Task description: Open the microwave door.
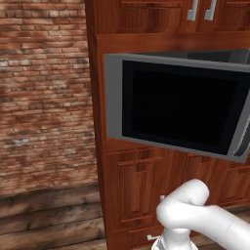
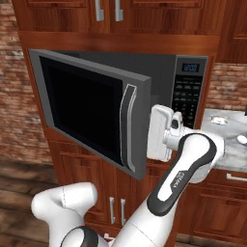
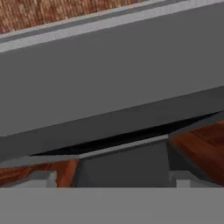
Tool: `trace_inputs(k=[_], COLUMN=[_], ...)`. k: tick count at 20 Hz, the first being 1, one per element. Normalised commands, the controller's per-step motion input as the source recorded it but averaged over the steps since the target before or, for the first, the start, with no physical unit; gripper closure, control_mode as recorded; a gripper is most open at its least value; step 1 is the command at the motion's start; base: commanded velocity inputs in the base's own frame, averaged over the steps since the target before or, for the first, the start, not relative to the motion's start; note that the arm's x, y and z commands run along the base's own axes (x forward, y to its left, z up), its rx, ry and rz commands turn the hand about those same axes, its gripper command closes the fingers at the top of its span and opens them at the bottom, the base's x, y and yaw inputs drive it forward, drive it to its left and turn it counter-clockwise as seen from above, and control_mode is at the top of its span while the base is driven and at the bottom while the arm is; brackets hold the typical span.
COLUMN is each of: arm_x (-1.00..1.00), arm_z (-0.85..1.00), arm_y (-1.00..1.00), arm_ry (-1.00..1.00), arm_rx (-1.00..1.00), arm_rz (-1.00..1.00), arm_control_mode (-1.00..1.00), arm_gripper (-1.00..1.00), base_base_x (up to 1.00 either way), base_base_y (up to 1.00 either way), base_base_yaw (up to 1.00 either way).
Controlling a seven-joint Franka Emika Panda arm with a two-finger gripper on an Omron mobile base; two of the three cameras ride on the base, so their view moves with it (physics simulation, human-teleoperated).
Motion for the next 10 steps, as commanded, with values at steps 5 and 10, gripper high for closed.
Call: trace_inputs(k=[5, 10], arm_x=[-0.97, -0.88], arm_z=[0.0, 0.0], arm_y=[0.74, 0.91], arm_ry=[-0.01, 0.0], arm_rx=[0.0, 0.0], arm_rz=[0.42, 0.47], arm_control_mode=[-1.0, -1.0], arm_gripper=[-1.0, -1.0], base_base_x=[0.0, 0.0], base_base_y=[0.0, 0.0], base_base_yaw=[0.0, 0.0])
